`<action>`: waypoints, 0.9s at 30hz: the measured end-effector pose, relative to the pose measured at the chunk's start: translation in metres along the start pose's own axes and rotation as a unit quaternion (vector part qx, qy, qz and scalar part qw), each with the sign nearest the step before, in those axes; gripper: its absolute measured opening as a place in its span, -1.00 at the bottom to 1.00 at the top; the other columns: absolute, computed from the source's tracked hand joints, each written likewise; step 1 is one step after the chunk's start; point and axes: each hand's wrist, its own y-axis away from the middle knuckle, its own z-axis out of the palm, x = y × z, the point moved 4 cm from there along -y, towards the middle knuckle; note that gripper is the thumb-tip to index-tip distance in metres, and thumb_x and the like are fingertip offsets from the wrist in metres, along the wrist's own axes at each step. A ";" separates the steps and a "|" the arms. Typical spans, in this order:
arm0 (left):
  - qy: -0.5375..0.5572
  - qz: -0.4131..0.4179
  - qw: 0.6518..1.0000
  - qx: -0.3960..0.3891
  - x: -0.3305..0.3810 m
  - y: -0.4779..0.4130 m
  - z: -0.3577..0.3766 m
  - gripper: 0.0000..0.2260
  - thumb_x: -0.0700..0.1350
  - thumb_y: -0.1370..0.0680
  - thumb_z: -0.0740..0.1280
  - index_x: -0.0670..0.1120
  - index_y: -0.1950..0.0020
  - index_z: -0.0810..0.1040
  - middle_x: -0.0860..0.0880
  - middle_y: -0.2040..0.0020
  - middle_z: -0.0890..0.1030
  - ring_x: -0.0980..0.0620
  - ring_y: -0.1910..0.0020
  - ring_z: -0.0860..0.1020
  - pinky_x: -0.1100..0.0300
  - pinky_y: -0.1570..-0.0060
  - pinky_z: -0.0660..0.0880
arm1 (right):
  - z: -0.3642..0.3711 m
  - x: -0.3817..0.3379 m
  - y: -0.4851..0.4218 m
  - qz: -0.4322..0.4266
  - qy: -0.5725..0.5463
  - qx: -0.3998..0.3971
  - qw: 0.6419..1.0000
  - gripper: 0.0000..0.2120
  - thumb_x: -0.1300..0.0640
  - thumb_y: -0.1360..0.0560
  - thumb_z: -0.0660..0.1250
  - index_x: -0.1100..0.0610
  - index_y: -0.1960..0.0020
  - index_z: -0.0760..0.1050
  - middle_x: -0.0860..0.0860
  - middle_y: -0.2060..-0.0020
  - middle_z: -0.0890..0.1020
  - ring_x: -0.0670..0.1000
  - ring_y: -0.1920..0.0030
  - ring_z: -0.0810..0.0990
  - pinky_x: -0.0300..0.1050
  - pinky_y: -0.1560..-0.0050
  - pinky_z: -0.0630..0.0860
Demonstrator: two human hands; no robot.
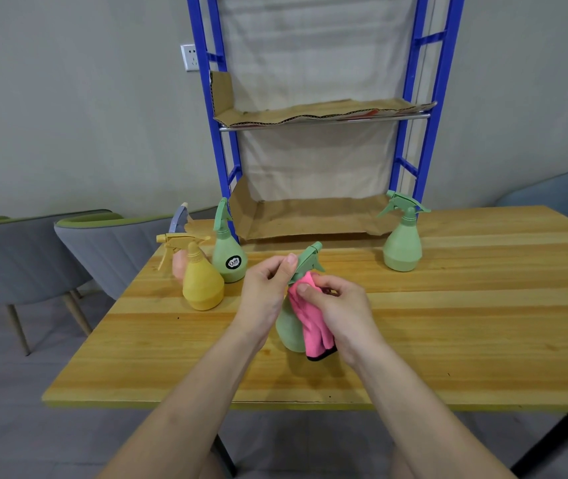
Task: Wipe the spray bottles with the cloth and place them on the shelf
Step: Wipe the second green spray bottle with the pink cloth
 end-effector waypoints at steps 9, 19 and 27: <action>-0.065 0.026 0.997 -0.007 0.004 -0.004 -0.003 -0.74 -0.01 -0.72 0.29 -0.09 -0.07 0.73 -0.10 0.03 0.74 -0.15 -0.05 0.66 -0.06 -0.11 0.57 | -0.005 0.004 -0.016 0.114 -0.109 -0.044 0.986 -0.86 0.31 -0.55 0.48 0.32 -0.09 0.71 0.27 0.02 0.75 0.18 0.07 0.76 -0.01 0.05 0.69; -0.249 0.064 0.966 -0.025 0.013 -0.013 -0.010 -0.82 0.05 -0.68 0.34 0.04 -0.13 0.71 0.12 0.01 0.71 0.10 -0.03 0.64 -0.09 -0.11 0.60 | -0.014 0.013 -0.007 0.115 -0.118 -0.025 0.986 -0.80 0.25 -0.56 0.49 0.28 -0.16 0.69 0.23 -0.01 0.77 0.20 0.00 0.77 0.06 -0.03 0.71; -0.346 0.091 0.933 -0.030 0.021 -0.013 -0.011 -0.76 0.05 -0.70 0.29 0.10 -0.30 0.68 0.08 -0.13 0.68 0.04 -0.15 0.60 -0.07 -0.19 0.57 | -0.050 0.009 -0.002 -0.069 -0.041 0.134 0.988 -0.88 0.14 -0.62 0.44 0.00 -0.05 0.75 0.08 0.08 0.78 0.10 0.12 0.69 -0.13 0.21 0.60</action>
